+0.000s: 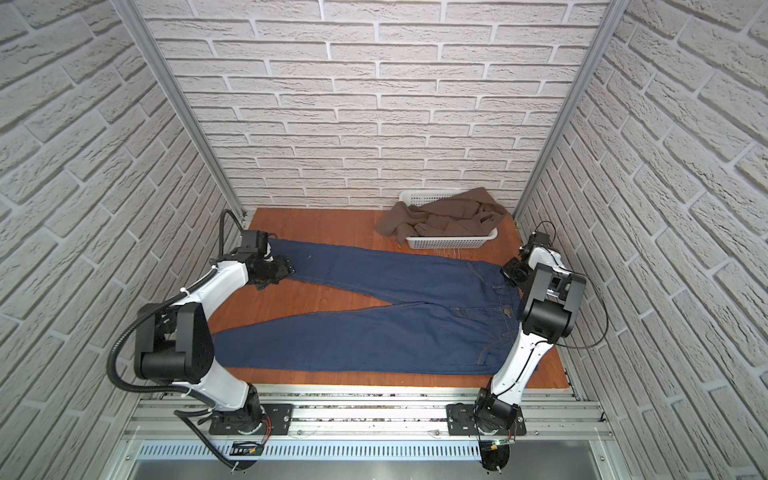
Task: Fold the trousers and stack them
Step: 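Move the left gripper to the farther leg hem while right reaches the far waistband corner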
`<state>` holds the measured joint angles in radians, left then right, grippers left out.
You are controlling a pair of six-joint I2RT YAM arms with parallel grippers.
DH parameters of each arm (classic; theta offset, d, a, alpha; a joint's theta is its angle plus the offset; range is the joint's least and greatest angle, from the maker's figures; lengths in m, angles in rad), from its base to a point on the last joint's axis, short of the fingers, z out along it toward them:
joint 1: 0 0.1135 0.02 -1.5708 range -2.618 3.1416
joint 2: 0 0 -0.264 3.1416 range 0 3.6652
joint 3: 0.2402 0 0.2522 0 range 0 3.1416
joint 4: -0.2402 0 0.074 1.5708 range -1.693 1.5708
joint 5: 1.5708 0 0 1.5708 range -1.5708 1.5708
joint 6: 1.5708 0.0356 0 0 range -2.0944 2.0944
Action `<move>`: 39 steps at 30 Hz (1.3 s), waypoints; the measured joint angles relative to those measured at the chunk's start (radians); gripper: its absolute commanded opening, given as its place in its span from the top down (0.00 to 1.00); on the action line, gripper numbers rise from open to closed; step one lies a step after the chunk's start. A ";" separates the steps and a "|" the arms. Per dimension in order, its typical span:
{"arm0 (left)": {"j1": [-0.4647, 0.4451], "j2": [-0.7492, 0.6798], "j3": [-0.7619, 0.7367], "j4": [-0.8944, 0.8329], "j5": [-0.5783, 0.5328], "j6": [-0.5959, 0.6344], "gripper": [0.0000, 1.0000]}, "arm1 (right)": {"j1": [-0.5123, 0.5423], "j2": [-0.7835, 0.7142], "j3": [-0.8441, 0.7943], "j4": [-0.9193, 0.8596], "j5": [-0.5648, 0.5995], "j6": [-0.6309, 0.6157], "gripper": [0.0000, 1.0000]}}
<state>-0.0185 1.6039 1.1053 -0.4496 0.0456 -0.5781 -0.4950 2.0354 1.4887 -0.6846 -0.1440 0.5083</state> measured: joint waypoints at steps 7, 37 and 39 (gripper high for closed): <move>0.000 -0.002 0.005 -0.006 -0.021 0.003 0.16 | 0.013 -0.142 0.028 -0.042 0.087 0.008 0.94; 0.000 -0.002 0.072 -0.032 -0.047 0.010 0.16 | 0.015 0.113 0.296 -0.057 0.231 0.042 0.50; 0.000 -0.002 0.072 -0.035 -0.049 0.010 0.16 | 0.015 0.152 0.336 -0.053 0.220 0.046 0.50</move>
<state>-0.0185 1.6020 1.1770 -0.4847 -0.0036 -0.5682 -0.4801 2.1872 1.8252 -0.7380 0.0761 0.5545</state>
